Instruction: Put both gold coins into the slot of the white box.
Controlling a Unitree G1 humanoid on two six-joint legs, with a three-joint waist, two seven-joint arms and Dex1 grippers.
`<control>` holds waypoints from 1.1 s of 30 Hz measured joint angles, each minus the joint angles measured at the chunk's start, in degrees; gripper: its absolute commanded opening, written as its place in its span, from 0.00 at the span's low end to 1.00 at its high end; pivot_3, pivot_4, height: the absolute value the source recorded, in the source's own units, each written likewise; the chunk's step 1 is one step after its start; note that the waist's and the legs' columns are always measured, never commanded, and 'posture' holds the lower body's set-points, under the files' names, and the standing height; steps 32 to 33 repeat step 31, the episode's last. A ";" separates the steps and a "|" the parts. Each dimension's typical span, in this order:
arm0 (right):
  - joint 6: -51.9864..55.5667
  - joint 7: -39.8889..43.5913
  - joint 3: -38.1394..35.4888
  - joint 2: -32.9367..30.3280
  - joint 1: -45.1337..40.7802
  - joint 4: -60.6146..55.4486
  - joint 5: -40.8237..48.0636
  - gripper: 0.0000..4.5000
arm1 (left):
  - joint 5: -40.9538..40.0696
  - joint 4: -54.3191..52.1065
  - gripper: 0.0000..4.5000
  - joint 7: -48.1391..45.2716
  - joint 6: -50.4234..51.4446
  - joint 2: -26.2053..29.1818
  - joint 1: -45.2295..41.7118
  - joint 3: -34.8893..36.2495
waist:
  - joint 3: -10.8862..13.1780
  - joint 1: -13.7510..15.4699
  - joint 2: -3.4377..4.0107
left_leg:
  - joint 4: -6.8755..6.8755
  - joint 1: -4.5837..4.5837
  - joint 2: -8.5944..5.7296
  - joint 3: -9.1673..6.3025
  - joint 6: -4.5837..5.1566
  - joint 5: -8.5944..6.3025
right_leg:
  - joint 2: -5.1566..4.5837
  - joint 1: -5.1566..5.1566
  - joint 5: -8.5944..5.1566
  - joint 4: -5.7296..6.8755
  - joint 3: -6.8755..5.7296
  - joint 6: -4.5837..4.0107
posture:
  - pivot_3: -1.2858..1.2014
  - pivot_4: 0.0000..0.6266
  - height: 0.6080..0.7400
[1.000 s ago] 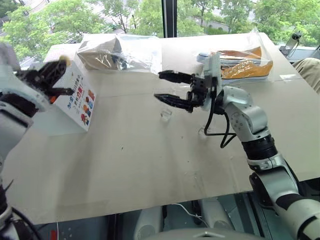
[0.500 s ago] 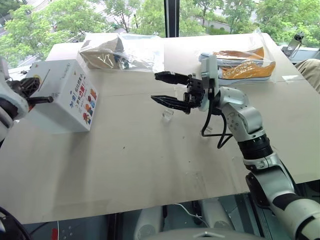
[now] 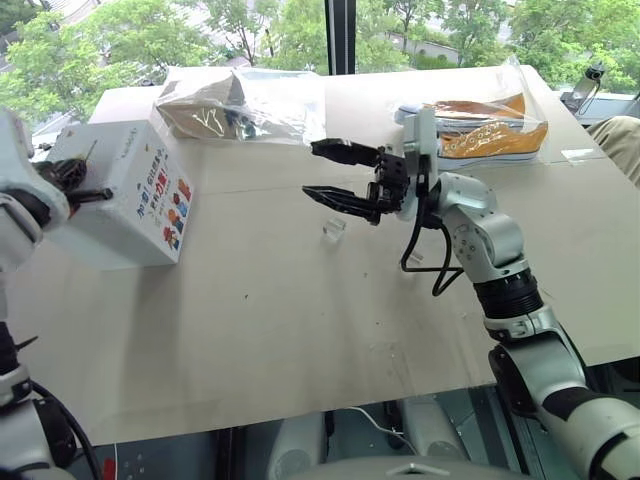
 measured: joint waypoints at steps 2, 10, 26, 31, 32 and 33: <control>0.00 -0.17 -0.05 -0.01 0.02 0.00 0.00 0.73 | 0.77 -0.02 0.00 -0.44 0.10 -0.01 0.00 0.00 | 0.00 -0.07 0.00 | 0.00 0.02 0.00 0.01 0.05 -0.03 | 0.00 0.00 0.00 0.02 0.02 0.00 | 0.52 0.24 1.00; 0.00 -0.26 -0.10 -0.08 0.16 -0.01 -0.18 0.74 | 4.46 -0.05 0.44 -3.26 -1.84 -1.62 0.01 0.38 | -0.04 0.15 0.06 | 0.00 0.04 -0.01 0.03 0.06 -0.03 | -0.05 -0.01 0.01 0.05 0.02 -0.01 | 0.52 0.24 1.00; 3.94 3.30 -8.45 -17.83 21.96 -5.58 1.33 0.74 | -7.80 -39.52 0.44 -14.21 -12.14 -26.71 28.51 -3.31 | -0.11 1.61 0.02 | -0.11 -0.13 -0.02 0.07 0.14 -0.11 | -0.23 0.07 0.01 -0.37 0.22 -0.01 | 0.52 0.24 1.00; -5.54 6.19 -10.78 -24.03 30.55 2.71 -4.11 0.74 | 4.47 -39.62 0.44 -16.02 -18.92 -28.66 40.13 -16.40 | -0.10 1.70 0.05 | -0.04 0.53 -0.02 0.38 0.17 -0.10 | 0.28 0.65 -0.16 -0.33 0.20 -0.23 | 0.52 0.24 1.00; -5.54 6.19 -10.78 -24.03 30.55 2.71 -4.11 0.74 | 4.47 -39.62 0.44 -16.02 -18.92 -28.66 40.13 -16.40 | -0.10 1.70 0.05 | -0.04 0.53 -0.02 0.38 0.17 -0.10 | 0.28 0.65 -0.16 -0.33 0.20 -0.23 | 0.52 0.24 1.00; -5.54 6.19 -10.78 -24.03 30.55 2.71 -4.11 0.74 | 4.47 -39.62 0.44 -16.02 -18.92 -28.66 40.13 -16.40 | -0.10 1.70 0.05 | -0.04 0.53 -0.02 0.38 0.17 -0.10 | 0.28 0.65 -0.16 -0.33 0.20 -0.23 | 0.52 0.24 1.00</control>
